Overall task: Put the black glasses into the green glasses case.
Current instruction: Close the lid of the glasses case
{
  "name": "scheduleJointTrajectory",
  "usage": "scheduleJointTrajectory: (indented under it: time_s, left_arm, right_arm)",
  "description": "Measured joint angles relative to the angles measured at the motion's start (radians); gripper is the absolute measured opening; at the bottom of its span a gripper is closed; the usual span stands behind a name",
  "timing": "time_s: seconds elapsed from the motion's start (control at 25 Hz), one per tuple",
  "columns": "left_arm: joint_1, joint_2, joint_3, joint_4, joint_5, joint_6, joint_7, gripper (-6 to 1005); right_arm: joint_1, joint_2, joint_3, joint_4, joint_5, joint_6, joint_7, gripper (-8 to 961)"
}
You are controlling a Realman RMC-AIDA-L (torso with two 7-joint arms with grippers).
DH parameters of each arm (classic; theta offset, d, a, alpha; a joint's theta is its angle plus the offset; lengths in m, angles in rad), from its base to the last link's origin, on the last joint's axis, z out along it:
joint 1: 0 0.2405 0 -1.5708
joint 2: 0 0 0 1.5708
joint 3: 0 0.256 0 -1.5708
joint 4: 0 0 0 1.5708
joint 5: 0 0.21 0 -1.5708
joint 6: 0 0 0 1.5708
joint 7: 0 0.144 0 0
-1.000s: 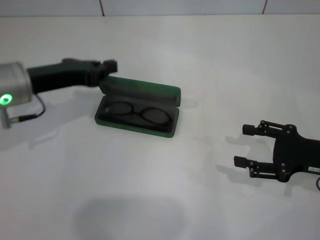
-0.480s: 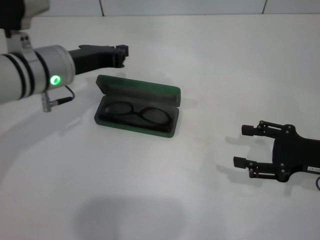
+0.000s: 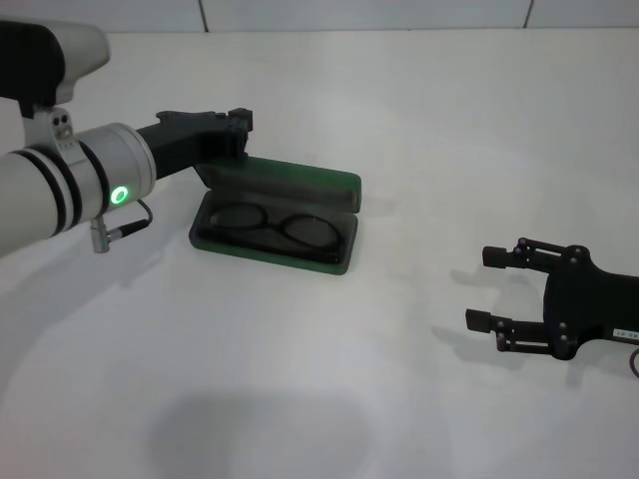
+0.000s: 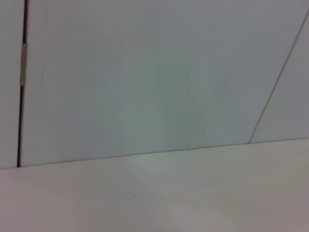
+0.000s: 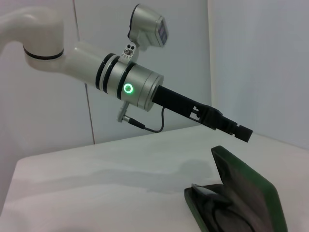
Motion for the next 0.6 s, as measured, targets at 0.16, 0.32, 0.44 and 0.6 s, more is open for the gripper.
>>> scheduleJointTrajectory:
  time_s: [0.16, 0.32, 0.44, 0.6]
  left_arm:
    - [-0.005, -0.002, 0.012, -0.008, -0.01, -0.016, 0.008, -2]
    - [-0.024, -0.002, 0.025, -0.019, -0.013, -0.03, -0.001, -2]
    - [-0.048, -0.001, 0.035, -0.05, -0.013, -0.032, -0.016, -2]
    - [-0.063, 0.0, 0.037, -0.082, -0.012, -0.034, -0.021, -2]
  right_arm:
    - [0.001, 0.002, -0.001, -0.002, 0.0, 0.003, 0.001, 768]
    - [0.001, 0.002, -0.001, -0.003, 0.0, 0.004, 0.001, 767]
    - [0.001, 0.002, -0.001, -0.003, -0.001, 0.004, 0.001, 767]
    - [0.001, 0.002, -0.001, -0.003, -0.001, 0.004, 0.001, 767]
